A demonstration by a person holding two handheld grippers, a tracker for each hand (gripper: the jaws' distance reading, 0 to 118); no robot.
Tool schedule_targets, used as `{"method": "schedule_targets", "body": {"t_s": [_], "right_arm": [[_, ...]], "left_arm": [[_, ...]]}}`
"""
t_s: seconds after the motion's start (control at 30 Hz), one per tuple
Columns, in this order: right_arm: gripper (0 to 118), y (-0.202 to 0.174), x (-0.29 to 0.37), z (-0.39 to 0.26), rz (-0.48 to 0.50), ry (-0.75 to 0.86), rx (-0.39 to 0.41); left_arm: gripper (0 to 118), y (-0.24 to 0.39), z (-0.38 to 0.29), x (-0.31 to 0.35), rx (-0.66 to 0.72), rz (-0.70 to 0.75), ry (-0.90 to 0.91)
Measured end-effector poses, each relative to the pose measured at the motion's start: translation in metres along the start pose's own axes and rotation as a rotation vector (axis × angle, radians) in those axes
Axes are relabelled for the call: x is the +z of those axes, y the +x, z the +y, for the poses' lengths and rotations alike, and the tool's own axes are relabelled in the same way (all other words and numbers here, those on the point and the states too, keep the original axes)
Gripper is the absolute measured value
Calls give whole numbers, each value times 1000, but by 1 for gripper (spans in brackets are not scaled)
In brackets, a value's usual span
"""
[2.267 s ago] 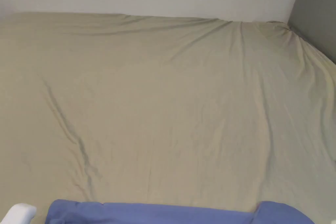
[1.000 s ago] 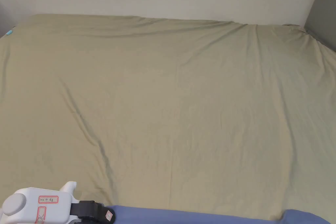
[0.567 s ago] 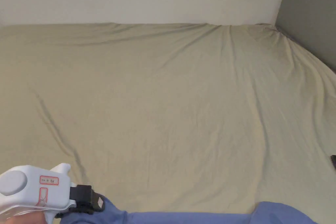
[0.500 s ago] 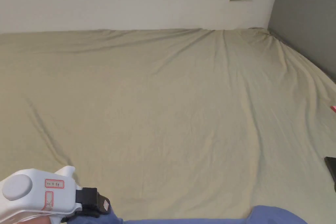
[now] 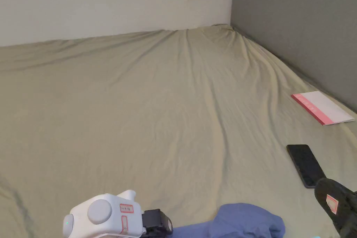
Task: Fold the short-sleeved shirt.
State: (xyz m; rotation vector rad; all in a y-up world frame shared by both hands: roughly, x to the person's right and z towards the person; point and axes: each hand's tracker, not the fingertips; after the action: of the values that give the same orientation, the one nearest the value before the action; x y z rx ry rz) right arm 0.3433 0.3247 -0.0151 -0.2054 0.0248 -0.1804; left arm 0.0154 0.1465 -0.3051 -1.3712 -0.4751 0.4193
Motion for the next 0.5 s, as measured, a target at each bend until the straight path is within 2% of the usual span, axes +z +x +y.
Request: {"method": "schedule_targets", "body": {"t_s": [0.07, 0.13, 0.2, 0.23, 0.27, 0.3, 0.33, 0.37, 0.4, 0.5], "right_arm": [[0, 3, 5, -1, -14, -2, 6], [0, 7, 11, -2, -32, -1, 17], [0, 11, 14, -3, -39, 2, 9], [0, 13, 16, -4, -41, 4, 2], [0, 14, 17, -5, -44, 5, -7], [0, 16, 18, -7, -48, 5, -17], [0, 17, 19, -8, -48, 6, -25], [0, 17, 19, -10, -47, 4, -32], [0, 18, 18, -12, -47, 1, -39], [0, 16, 16, -18, -44, -12, -54]], "left_arm": [[93, 4, -4, 6, 32, -64, 38], [95, 7, -1, 24, 14, -66, 72], [93, 8, 1, 56, -23, -58, 189], [84, 6, -1, 69, -53, -47, 246], [62, 5, -4, 86, -110, 7, 336], [5, 7, -14, 99, -166, 108, 425], [0, 11, -23, 103, -186, 244, 480], [0, 13, -31, 105, -189, 318, 535], [0, 12, -37, 100, -242, 347, 463], [0, 9, -58, 75, -205, 233, 346]]}}
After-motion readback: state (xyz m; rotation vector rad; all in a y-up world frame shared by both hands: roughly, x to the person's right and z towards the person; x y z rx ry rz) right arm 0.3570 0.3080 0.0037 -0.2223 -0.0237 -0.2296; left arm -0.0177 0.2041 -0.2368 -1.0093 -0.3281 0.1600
